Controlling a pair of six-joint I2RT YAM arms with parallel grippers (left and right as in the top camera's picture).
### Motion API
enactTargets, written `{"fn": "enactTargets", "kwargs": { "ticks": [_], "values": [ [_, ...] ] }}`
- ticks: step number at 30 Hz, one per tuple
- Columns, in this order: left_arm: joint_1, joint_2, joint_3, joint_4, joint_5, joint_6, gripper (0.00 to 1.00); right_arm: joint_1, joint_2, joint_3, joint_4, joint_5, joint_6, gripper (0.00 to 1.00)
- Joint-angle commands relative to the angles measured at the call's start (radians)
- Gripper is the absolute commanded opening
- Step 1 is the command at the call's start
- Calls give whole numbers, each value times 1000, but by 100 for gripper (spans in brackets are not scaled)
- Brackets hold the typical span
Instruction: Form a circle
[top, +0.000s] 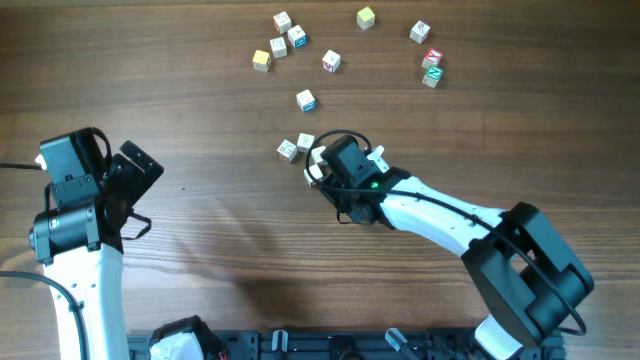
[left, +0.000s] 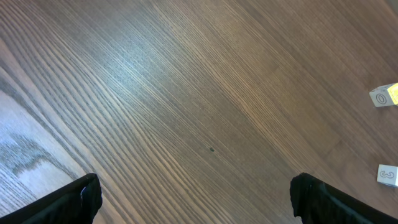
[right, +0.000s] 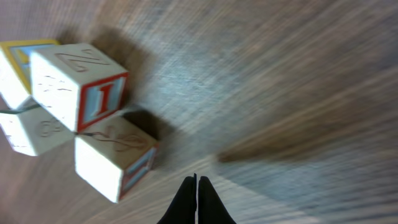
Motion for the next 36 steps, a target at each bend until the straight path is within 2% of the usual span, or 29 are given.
{"fn": "enactTargets", "kwargs": {
  "ticks": [1,36],
  "values": [
    [5,1,0,2,12,-10,100,3,64,-2,49,-11,23,5],
    [5,1,0,3,12,-9,100,13,68,-2,148,-30,47,5]
  ]
}}
